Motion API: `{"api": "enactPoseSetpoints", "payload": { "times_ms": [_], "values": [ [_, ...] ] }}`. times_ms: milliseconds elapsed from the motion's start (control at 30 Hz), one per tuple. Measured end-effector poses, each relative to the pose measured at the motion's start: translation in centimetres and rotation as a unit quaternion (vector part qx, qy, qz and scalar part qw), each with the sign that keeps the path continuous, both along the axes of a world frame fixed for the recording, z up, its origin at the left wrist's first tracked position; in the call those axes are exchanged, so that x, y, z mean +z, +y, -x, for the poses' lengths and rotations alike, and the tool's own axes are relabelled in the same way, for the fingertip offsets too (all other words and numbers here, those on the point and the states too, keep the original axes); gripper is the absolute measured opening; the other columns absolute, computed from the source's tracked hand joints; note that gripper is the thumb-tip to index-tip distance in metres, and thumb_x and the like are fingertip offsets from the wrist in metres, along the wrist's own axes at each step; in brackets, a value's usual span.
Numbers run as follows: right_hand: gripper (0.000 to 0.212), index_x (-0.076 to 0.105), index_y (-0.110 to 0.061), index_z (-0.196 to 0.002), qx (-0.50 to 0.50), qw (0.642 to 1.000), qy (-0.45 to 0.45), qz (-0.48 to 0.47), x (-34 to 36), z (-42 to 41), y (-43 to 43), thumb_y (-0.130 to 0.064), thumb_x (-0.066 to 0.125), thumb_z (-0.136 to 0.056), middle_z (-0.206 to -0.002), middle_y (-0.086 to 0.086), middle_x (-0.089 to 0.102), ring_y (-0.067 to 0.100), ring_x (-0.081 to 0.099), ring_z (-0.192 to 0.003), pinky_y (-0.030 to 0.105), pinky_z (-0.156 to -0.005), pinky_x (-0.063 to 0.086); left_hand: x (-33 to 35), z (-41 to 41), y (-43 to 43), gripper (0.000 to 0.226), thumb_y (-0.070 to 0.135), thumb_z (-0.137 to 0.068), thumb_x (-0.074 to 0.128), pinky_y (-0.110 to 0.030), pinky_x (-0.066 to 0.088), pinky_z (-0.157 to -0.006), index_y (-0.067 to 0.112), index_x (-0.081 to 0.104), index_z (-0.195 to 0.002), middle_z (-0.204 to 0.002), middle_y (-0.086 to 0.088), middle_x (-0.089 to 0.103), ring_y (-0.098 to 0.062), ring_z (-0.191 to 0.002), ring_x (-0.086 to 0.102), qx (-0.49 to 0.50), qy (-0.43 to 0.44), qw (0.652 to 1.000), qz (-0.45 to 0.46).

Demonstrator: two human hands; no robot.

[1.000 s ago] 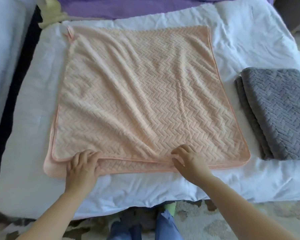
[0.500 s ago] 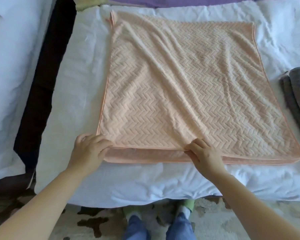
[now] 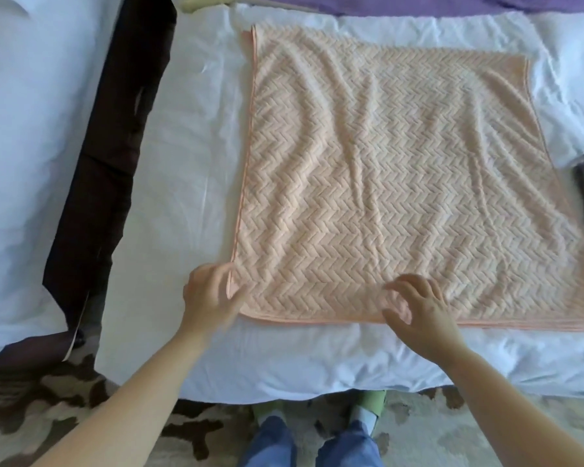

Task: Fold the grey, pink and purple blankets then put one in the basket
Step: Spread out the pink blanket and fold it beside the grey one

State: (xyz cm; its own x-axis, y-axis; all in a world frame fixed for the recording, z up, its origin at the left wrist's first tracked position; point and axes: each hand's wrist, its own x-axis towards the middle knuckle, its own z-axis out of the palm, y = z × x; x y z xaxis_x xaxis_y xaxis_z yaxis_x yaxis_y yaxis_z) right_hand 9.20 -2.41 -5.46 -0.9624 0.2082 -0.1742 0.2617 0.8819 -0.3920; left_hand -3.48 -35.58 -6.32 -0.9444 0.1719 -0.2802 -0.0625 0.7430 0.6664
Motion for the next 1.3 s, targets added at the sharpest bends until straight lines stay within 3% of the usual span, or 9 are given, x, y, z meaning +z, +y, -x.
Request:
{"api": "enactPoseSetpoints", "payload": {
  "times_ms": [100, 167, 233, 433, 733, 867, 967, 1100, 1300],
  "values": [
    [0.061, 0.016, -0.042, -0.148, -0.002, 0.998, -0.048, -0.032, -1.1, 2.0, -1.6, -0.057, 0.038, -0.094, -0.159, -0.014, 0.004, 0.017, -0.004, -0.148, 0.044, -0.116, 0.008, -0.5, 1.1, 1.8, 0.035, 0.031, -0.085, 0.067, -0.028, 0.041, -0.081, 0.012, 0.053, -0.111, -0.104, -0.003, 0.059, -0.021, -0.100, 0.056, 0.160, -0.118, 0.975, -0.098],
    [0.064, -0.020, -0.047, -0.144, 0.032, 0.989, -0.135, -0.049, -2.4, 2.4, -2.3, -0.068, 0.008, -0.090, -0.155, -0.015, -0.027, 0.010, -0.034, -0.139, 0.038, -0.115, -0.013, -1.2, 1.4, 2.5, 0.023, 0.032, -0.089, 0.061, -0.026, 0.041, -0.067, 0.020, 0.051, -0.105, -0.092, 0.006, 0.059, -0.016, -0.088, 0.057, 0.147, -0.145, 0.972, -0.115],
    [0.063, -0.034, -0.047, -0.135, 0.068, 0.978, -0.180, -0.083, -3.4, 1.7, -2.6, -0.069, -0.009, -0.082, -0.152, -0.013, -0.034, 0.009, -0.042, -0.133, 0.036, -0.114, -0.019, -1.7, 1.5, 2.9, 0.022, 0.029, -0.089, 0.060, -0.022, 0.042, -0.067, 0.027, 0.047, -0.106, -0.092, 0.011, 0.057, -0.008, -0.083, 0.057, 0.137, -0.143, 0.973, -0.117],
    [0.059, -0.007, -0.043, -0.149, -0.017, 0.996, -0.065, -0.050, -2.4, 5.7, 0.3, -0.062, 0.005, -0.094, -0.157, -0.016, -0.011, 0.006, -0.022, -0.143, 0.028, -0.115, -0.019, -2.1, 6.1, 4.7, 0.043, 0.036, -0.083, 0.068, -0.030, 0.047, -0.081, 0.021, 0.048, -0.118, -0.105, 0.007, 0.059, -0.014, -0.096, 0.059, 0.187, -0.145, 0.965, -0.116],
    [0.064, -0.024, -0.028, -0.147, -0.012, 0.993, -0.102, -0.063, -5.0, 14.0, 2.8, -0.059, -0.005, -0.094, -0.154, -0.012, -0.030, 0.008, -0.034, -0.139, 0.035, -0.114, -0.023, -2.7, 17.7, 8.6, 0.048, 0.043, -0.082, 0.068, -0.013, 0.039, -0.066, 0.019, 0.054, -0.121, -0.108, 0.009, 0.063, 0.004, -0.085, 0.056, 0.231, -0.089, 0.963, -0.110],
    [0.063, -0.018, -0.030, -0.148, -0.071, 0.995, -0.044, -0.049, -4.3, 20.7, 6.3, -0.059, 0.000, -0.095, -0.157, -0.012, -0.021, 0.005, -0.030, -0.140, 0.030, -0.114, -0.023, -2.7, 23.2, 10.1, 0.052, 0.043, -0.083, 0.068, -0.025, 0.042, -0.087, 0.013, 0.056, -0.123, -0.117, 0.001, 0.062, -0.012, -0.101, 0.058, 0.245, -0.091, 0.956, -0.131],
    [0.065, -0.020, -0.031, -0.148, -0.048, 0.997, -0.035, -0.046, -4.2, 27.1, 7.0, -0.061, -0.001, -0.093, -0.154, -0.015, -0.025, 0.005, -0.030, -0.140, 0.032, -0.115, -0.021, -2.8, 27.9, 11.7, 0.027, 0.040, -0.085, 0.066, -0.039, 0.048, -0.098, 0.019, 0.065, -0.103, -0.108, 0.000, 0.068, -0.019, -0.103, 0.063, 0.233, -0.112, 0.949, -0.182],
    [0.063, -0.018, -0.038, -0.147, 0.028, 0.996, -0.066, -0.059, -5.7, 31.4, 5.9, -0.065, -0.006, -0.091, -0.155, -0.017, -0.024, 0.004, -0.033, -0.138, 0.036, -0.115, -0.021, -3.1, 34.1, 14.2, 0.028, 0.041, -0.084, 0.068, -0.034, 0.050, -0.089, 0.025, 0.060, -0.105, -0.109, 0.004, 0.065, -0.013, -0.098, 0.062, 0.224, -0.101, 0.943, -0.226],
    [0.060, -0.011, -0.048, -0.146, -0.054, 0.997, -0.037, -0.045, -6.1, 37.4, 7.7, -0.066, -0.005, -0.090, -0.156, -0.021, -0.017, 0.004, -0.029, -0.140, 0.035, -0.113, -0.024, -3.1, 44.2, 17.6, 0.020, 0.034, -0.087, 0.065, -0.030, 0.052, -0.080, 0.032, 0.058, -0.105, -0.110, 0.005, 0.064, -0.010, -0.091, 0.062, 0.206, -0.068, 0.944, -0.248]
  ]
}}
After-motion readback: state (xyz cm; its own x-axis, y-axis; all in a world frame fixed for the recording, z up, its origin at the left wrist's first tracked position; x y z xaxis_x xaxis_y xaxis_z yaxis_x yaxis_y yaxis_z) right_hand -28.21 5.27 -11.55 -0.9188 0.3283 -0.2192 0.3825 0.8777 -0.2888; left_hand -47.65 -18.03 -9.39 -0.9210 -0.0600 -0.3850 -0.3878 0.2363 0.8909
